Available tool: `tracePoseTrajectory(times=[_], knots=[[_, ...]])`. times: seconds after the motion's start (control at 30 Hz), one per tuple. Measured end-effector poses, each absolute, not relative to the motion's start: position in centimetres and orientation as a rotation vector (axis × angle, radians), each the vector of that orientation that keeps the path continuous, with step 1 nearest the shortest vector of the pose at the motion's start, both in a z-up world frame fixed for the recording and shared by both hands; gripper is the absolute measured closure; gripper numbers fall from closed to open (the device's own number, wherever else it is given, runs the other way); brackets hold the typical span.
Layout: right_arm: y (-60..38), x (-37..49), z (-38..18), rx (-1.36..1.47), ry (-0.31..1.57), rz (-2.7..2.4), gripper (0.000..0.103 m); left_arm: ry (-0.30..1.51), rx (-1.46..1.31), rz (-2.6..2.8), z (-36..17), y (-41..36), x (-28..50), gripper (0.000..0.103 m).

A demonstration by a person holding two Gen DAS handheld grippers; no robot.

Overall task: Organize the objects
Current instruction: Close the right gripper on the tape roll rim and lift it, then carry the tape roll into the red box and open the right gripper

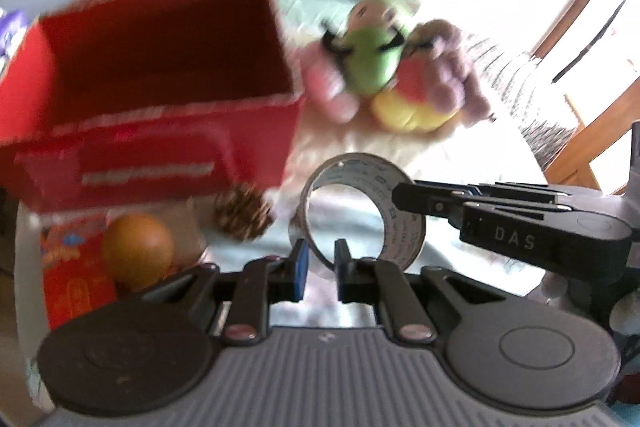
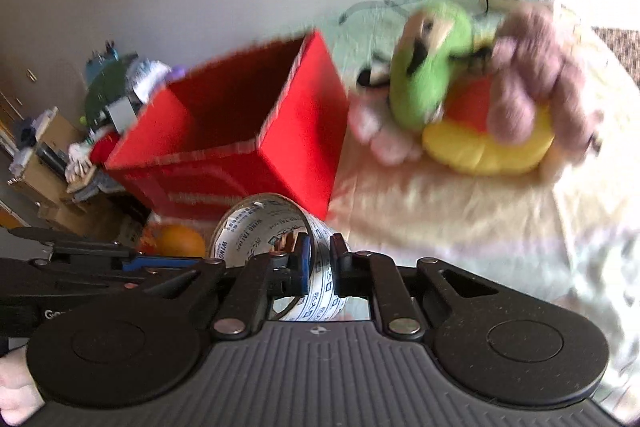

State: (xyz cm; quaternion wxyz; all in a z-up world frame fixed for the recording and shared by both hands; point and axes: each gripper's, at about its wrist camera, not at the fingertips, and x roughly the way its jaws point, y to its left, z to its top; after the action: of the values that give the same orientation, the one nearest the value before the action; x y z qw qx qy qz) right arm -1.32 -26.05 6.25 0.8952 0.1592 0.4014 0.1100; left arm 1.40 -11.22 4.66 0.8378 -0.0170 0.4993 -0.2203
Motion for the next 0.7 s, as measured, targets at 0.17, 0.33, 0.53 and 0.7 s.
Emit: tracePoseTrajectory(times=[0.17, 0.33, 0.53, 0.7], knots=[[-27.6, -0.5, 10.3, 0.333, 0.703, 0.264, 0.091, 0.929, -0.058, -0.487, 8.7, -12.1, 1.9, 0.095], [-26.7, 2.9, 13.3, 0.315, 0.59, 0.313, 0.091, 0.801, -0.041, -0.455, 12.9, -11.1, 3.8, 0.095], [-22.9, 9.6, 13.2, 0.307, 0.591, 0.319, 0.091, 0.776, -0.012, -0.414, 14.2, -7.7, 9.1, 0.095], [-19.4, 14.7, 10.2, 0.264, 0.689, 0.254, 0.091, 0.869, 0.011, -0.412, 11.0, -5.2, 15.1, 0.095]])
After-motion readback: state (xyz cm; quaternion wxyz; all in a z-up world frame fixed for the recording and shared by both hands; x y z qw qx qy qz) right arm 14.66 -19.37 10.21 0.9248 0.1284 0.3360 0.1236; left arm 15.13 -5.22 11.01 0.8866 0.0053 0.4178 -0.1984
